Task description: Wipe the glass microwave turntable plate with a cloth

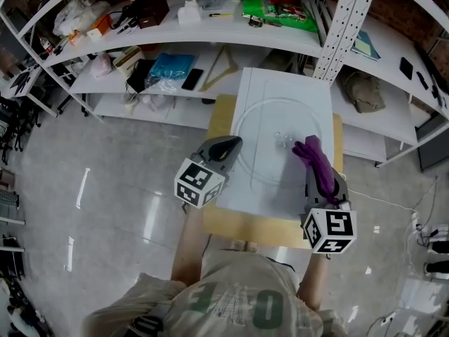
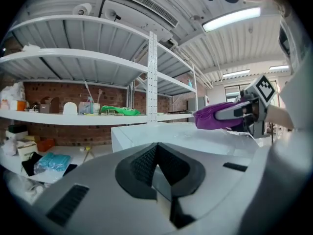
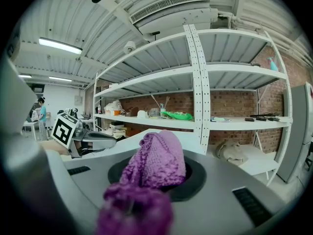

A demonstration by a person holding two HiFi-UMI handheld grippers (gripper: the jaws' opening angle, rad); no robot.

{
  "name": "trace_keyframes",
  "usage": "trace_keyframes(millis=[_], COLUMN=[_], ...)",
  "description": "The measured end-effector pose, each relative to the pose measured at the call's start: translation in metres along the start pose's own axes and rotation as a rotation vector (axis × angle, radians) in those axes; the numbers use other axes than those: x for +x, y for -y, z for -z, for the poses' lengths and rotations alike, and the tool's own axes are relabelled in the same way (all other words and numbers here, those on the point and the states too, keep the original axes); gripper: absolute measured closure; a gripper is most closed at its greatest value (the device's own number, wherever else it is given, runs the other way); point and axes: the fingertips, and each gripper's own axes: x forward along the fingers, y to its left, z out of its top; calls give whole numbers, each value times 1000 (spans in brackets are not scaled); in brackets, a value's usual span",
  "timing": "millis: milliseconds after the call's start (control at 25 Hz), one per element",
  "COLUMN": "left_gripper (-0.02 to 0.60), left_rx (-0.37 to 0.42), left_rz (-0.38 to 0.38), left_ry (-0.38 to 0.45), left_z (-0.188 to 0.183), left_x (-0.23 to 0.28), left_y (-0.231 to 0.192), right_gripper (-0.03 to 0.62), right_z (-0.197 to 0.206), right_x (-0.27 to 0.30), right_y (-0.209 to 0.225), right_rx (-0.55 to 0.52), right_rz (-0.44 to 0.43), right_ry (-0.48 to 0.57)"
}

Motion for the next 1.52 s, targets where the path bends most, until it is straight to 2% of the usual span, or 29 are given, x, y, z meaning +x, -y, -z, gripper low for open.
trace_keyframes(millis=[240, 400, 480, 600, 760, 880, 1080, 1320, 1520], left_gripper=[580, 580, 580, 580, 580, 580, 580, 580, 580], left_rx=[-7, -6, -5, -3, -6, -11, -17, -22, -17], left_rz=[-15, -17, -16, -17, -15, -13, -8, -8, -14], left_ry=[4, 0, 1, 0, 1, 2, 9, 16, 4], left_z=[-1, 0, 1, 0, 1, 1, -1, -1, -1], left_x=[1, -1, -1, 0, 1, 1, 1, 0, 0], left_y=[-3, -2, -2, -2, 0, 0, 0, 0, 0], right_gripper=[543, 543, 543, 543, 543, 543, 543, 543, 543], right_z=[-2, -11, -23, -32, -19, -11, -9, -7, -12], right_x=[0, 9, 19, 47, 88, 107, 127, 141, 158], right_y=[-3, -13, -28, -59, -91, -107, -113, -112, -98], right_rx=[-15, -58, -109, -204, -305, -334, -431, -427, -423], right_rz=[-9, -59, -126, -282, -405, -465, -482, -480, -424], right_ry=[-10, 1, 10, -27, -157, -249, -327, -345, -339])
